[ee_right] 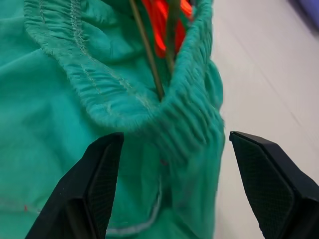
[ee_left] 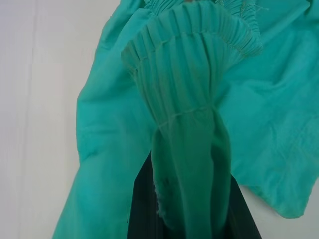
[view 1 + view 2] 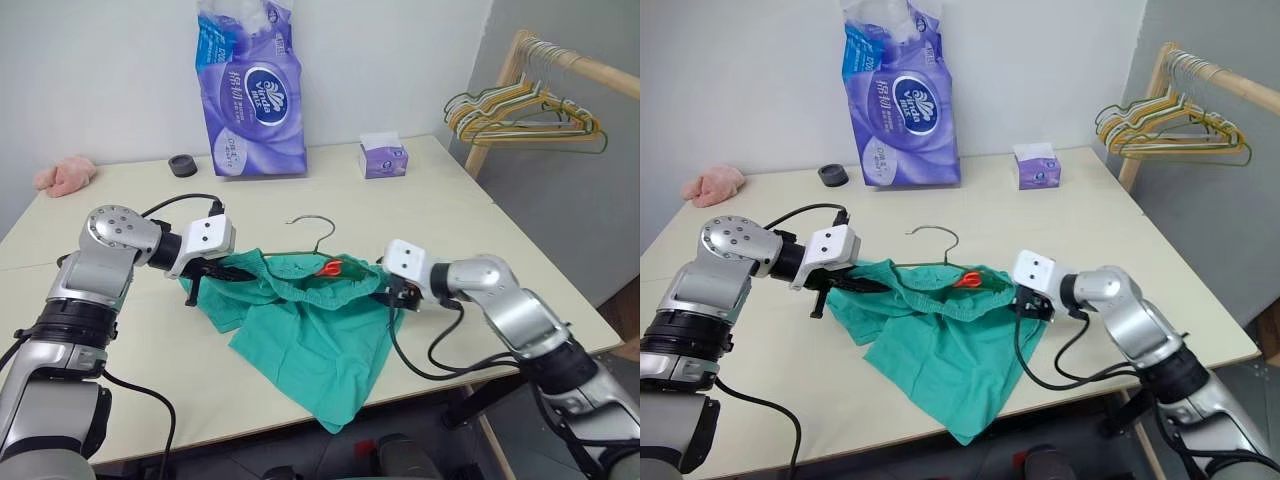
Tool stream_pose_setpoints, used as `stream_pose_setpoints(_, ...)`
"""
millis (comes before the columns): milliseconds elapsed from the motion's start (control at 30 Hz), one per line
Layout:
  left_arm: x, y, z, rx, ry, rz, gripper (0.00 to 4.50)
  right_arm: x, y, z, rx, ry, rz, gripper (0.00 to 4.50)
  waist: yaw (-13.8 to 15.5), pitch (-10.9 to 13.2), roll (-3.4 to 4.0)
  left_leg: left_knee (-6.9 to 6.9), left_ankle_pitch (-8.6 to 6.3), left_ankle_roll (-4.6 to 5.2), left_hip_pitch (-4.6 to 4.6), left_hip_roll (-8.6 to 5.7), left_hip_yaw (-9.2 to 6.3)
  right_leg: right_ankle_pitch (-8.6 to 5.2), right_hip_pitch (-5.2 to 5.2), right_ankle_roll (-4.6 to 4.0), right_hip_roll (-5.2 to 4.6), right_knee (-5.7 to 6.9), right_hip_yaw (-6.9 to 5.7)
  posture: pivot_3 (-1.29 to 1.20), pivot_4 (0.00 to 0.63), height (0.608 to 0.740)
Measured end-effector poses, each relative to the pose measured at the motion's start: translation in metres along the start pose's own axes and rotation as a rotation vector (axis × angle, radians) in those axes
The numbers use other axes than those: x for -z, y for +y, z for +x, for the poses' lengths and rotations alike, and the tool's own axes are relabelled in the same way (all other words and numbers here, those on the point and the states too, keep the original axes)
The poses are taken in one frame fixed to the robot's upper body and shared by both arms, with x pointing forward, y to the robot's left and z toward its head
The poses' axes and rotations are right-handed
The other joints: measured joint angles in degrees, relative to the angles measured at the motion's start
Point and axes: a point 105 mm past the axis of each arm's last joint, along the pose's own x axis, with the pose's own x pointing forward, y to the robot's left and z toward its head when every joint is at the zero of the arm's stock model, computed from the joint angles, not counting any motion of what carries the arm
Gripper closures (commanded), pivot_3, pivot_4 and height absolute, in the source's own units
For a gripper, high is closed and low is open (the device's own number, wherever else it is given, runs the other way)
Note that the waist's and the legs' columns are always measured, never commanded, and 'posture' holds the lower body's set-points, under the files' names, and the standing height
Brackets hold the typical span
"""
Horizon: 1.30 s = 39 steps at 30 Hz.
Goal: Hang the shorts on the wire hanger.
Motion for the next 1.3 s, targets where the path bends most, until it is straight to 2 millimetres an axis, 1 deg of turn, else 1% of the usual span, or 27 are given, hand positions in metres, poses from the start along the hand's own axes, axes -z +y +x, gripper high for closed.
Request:
stream_pose_setpoints(67,0.0,0.0,0.0,0.0,0.0,0.001,4.5,-0.007,-0.006,0.007,-0.001,-0.006,-0.037,0.87,0.1,0.0,0.0,0.0,0.0,-0.01,0.0,-0.01,-0.03,0.0,0.01,0.0,-0.01,0.0,-0.01,-0.17,0.015,0.74)
stream_pose_setpoints(167,-0.001,0.0,0.0,-0.001,0.0,-0.003,4.5,-0.01,-0.008,0.013,-0.023,-0.005,-0.049,1.44,0.1,0.0,0.0,0.01,0.0,-0.01,0.0,-0.02,-0.02,0.0,0.01,0.0,-0.03,-0.02,0.01,-0.17,0.016,0.74)
stream_pose_setpoints(233,-0.001,0.0,0.0,-0.001,0.0,-0.008,4.5,-0.01,-0.005,0.017,-0.043,-0.002,-0.054,2.1,0.1,0.0,0.0,0.0,0.0,-0.01,0.0,-0.01,-0.05,0.0,0.01,0.0,-0.02,0.0,-0.01,-0.17,0.015,0.74)
stream_pose_setpoints(267,-0.001,0.0,0.0,-0.002,0.0,-0.009,4.5,-0.009,-0.004,0.018,-0.059,0.001,-0.057,2.51,0.1,0.0,0.0,0.0,0.0,-0.01,0.0,-0.01,-0.04,0.0,0.0,0.0,-0.02,0.0,-0.01,-0.17,0.015,0.74)
stream_pose_setpoints(300,-0.001,0.0,0.0,-0.002,0.0,-0.009,4.5,-0.009,-0.003,0.018,-0.071,0.006,-0.058,2.73,0.0,0.0,0.0,0.01,0.0,-0.01,0.0,-0.01,-0.03,0.0,0.0,0.0,-0.02,-0.01,0.0,-0.17,0.015,0.74)
stream_pose_setpoints(333,-0.001,0.0,0.001,-0.002,-0.002,-0.008,4.5,-0.009,-0.002,0.019,-0.084,0.007,-0.064,3.16,0.0,0.0,0.0,0.01,0.0,-0.01,0.0,-0.01,-0.03,0.0,0.0,0.0,-0.02,-0.01,0.0,-0.17,0.014,0.74)
stream_pose_setpoints(433,-0.003,-0.001,0.002,-0.007,-0.01,-0.004,4.5,-0.01,0.002,0.02,-0.112,0.005,-0.074,4.2,0.0,0.0,0.0,0.01,0.01,-0.01,0.0,-0.01,-0.06,0.0,0.0,0.0,-0.02,0.0,-0.01,-0.17,0.012,0.74)
stream_pose_setpoints(467,-0.003,-0.001,0.003,-0.011,-0.016,-0.007,4.5,-0.01,0.003,0.02,-0.123,0.006,-0.075,4.46,0.0,0.0,0.0,0.01,0.01,-0.01,0.0,0.0,-0.06,0.0,0.0,0.0,-0.02,0.0,0.0,-0.17,0.012,0.74)
stream_pose_setpoints(567,-0.003,-0.001,0.003,-0.018,-0.024,-0.006,4.5,-0.01,0.006,0.019,-0.147,0.01,-0.076,4.46,0.1,0.0,0.0,0.01,0.01,-0.01,0.0,-0.02,-0.06,0.0,0.0,0.0,-0.04,0.0,0.0,-0.16,0.009,0.74)
stream_pose_setpoints(633,-0.004,0.0,0.005,-0.022,-0.037,-0.023,3.95,-0.009,0.004,0.017,-0.152,0.014,-0.077,4.5,0.1,0.0,0.0,0.01,0.01,-0.01,0.0,-0.02,-0.06,0.0,0.0,0.0,-0.04,0.0,0.0,-0.16,0.008,0.74)
stream_pose_setpoints(667,-0.005,0.001,0.005,-0.035,-0.047,-0.03,3.75,-0.008,0.004,0.016,-0.158,0.015,-0.076,4.5,0.1,0.0,-0.01,0.01,0.0,-0.01,0.0,-0.02,-0.07,0.0,0.0,0.0,-0.04,-0.01,-0.01,-0.16,0.008,0.74)
stream_pose_setpoints(733,-0.006,0.003,0.004,-0.051,-0.065,-0.047,3.19,-0.009,0.005,0.015,-0.176,0.014,-0.077,4.5,0.0,0.0,0.0,0.01,0.01,-0.01,0.0,-0.02,-0.06,0.0,-0.01,0.0,-0.04,0.0,-0.01,-0.16,0.006,0.74)
stream_pose_setpoints(767,-0.007,0.004,0.003,-0.061,-0.075,-0.055,2.98,-0.009,0.005,0.014,-0.182,0.012,-0.072,4.5,0.0,0.0,0.0,0.0,0.01,-0.01,0.0,-0.01,-0.07,0.0,-0.01,0.0,-0.04,0.0,-0.01,-0.15,0.005,0.74)
stream_pose_setpoints(800,-0.008,0.006,0.001,-0.075,-0.089,-0.06,2.63,-0.009,0.004,0.013,-0.187,0.009,-0.064,4.5,0.0,0.0,0.0,0.01,0.01,-0.01,0.0,-0.01,-0.07,0.0,-0.01,0.0,-0.04,0.0,-0.01,-0.15,0.005,0.74)
stream_pose_setpoints(833,-0.009,0.009,-0.001,-0.102,-0.105,-0.065,2.39,-0.008,0.004,0.011,-0.191,0.009,-0.053,4.5,0.1,0.0,0.0,0.01,0.01,-0.01,0.0,-0.01,-0.08,0.0,-0.01,0.0,-0.05,0.0,-0.01,-0.15,0.005,0.74)
stream_pose_setpoints(867,-0.01,0.012,-0.004,-0.136,-0.122,-0.07,2.31,-0.007,0.003,0.009,-0.192,0.007,-0.039,4.5,0.1,0.0,-0.01,0.01,0.01,-0.01,0.0,0.0,-0.09,0.0,-0.01,0.0,-0.07,-0.01,-0.01,-0.15,0.005,0.74)
stream_pose_setpoints(900,-0.01,0.017,-0.007,-0.178,-0.135,-0.07,1.93,-0.006,0.001,0.007,-0.19,0.008,-0.021,4.5,0.1,0.0,-0.01,0.01,0.01,-0.01,0.0,0.0,-0.1,0.0,-0.01,0.0,-0.1,0.0,-0.01,-0.15,0.004,0.74)
stream_pose_setpoints(933,-0.008,0.022,-0.012,-0.233,-0.147,-0.079,1.74,-0.005,0.001,0.003,-0.186,0.003,0.001,4.5,0.2,0.0,-0.01,0.01,0.01,-0.01,0.0,0.01,-0.12,0.0,0.0,0.0,-0.12,0.0,-0.03,-0.15,0.004,0.74)
stream_pose_setpoints(1033,0.008,0.037,-0.031,-0.39,-0.176,-0.166,1.74,0.002,0.002,-0.004,-0.179,0.004,0.079,4.5,0.1,0.0,-0.02,0.01,0.01,-0.01,0.0,0.0,-0.12,0.0,-0.02,0.0,-0.15,0.0,-0.03,-0.15,0.01,0.74)
stream_pose_setpoints(1100,0.022,0.043,-0.049,-0.487,-0.198,-0.242,1.74,0.01,0.005,-0.009,-0.18,0.012,0.143,4.5,0.1,0.0,-0.01,0.0,0.01,-0.01,0.0,-0.01,-0.13,0.0,-0.03,0.0,-0.15,0.0,-0.04,-0.15,0.013,0.74)
stream_pose_setpoints(1167,0.03,0.046,-0.066,-0.56,-0.21,-0.284,1.74,0.017,0.008,-0.012,-0.18,0.026,0.201,4.5,0.1,0.0,-0.01,-0.01,0.0,-0.01,0.0,-0.02,-0.13,0.0,-0.03,0.0,-0.15,0.01,-0.04,-0.14,0.02,0.74)
stream_pose_setpoints(1233,0.031,0.047,-0.075,-0.591,-0.233,-0.301,1.74,0.02,0.009,-0.016,-0.164,0.03,0.263,4.5,0.3,0.0,-0.01,0.0,0.0,-0.01,0.0,-0.01,-0.16,0.0,-0.01,0.0,-0.17,0.01,-0.04,-0.14,0.037,0.74)
stream_pose_setpoints(1300,0.036,0.043,-0.08,-0.615,-0.27,-0.34,1.74,0.025,0.007,-0.024,-0.123,0.028,0.37,4.5,0.7,0.0,0.02,0.0,0.0,0.0,0.0,0.0,-0.18,0.0,0.01,0.0,-0.22,0.01,-0.02,-0.14,0.04,0.74)
